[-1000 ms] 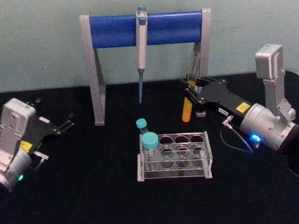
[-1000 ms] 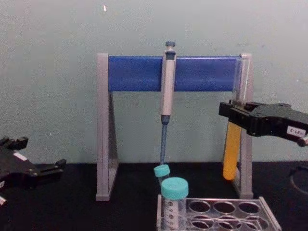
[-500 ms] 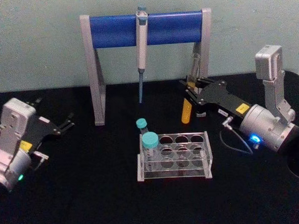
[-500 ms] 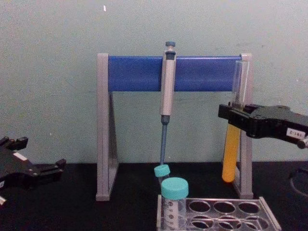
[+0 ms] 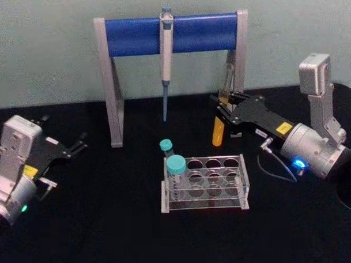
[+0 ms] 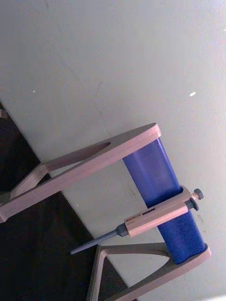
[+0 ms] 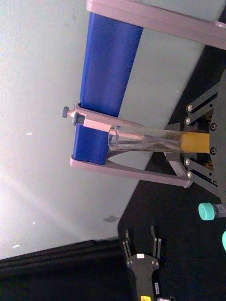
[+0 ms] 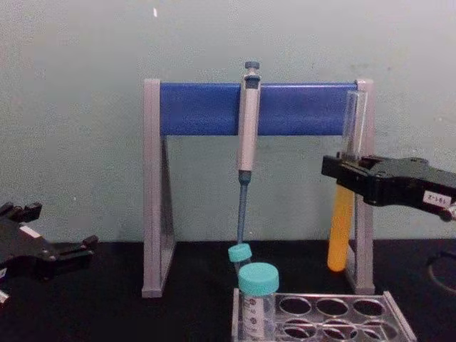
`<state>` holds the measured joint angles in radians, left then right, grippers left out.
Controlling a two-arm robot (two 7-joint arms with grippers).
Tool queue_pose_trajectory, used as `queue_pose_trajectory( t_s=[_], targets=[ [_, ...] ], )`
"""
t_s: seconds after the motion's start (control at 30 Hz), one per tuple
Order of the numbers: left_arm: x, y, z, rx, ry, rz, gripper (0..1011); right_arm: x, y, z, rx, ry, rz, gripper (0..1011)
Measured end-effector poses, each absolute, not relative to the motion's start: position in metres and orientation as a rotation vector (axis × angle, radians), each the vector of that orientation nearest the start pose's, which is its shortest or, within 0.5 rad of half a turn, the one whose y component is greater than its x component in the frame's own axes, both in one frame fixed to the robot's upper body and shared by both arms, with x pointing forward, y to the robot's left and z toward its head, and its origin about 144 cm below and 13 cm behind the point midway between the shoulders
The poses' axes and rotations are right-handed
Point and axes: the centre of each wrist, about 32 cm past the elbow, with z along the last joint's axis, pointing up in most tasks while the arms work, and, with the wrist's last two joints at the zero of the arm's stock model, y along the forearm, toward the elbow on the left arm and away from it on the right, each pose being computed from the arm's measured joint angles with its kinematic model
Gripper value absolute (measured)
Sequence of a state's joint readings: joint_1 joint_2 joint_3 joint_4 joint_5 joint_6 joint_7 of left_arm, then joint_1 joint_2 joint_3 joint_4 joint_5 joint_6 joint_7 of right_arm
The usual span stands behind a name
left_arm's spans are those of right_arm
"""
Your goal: Pick up the test tube from the test tube rack, shake it, then place it back into the test tube rack.
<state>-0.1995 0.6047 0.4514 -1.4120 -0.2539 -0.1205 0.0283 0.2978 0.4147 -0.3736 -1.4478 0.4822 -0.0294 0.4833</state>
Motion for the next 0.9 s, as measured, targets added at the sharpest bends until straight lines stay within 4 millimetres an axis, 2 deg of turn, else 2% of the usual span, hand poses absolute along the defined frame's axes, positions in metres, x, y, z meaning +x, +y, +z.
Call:
queue_pose_trajectory(
  t_s=[0.63,0.9],
  targets=[
    [0.489,0.31,1.14,0.305,-0.285,1.248,1001,0.524,-0.256,1.191,0.04,-0.052,-0.79,230],
    [0.489,0.31,1.14,0.305,-0.285,1.248,1001,0.509,-0.262,1.194,0.037,-0.064,-0.781,230]
  ],
)
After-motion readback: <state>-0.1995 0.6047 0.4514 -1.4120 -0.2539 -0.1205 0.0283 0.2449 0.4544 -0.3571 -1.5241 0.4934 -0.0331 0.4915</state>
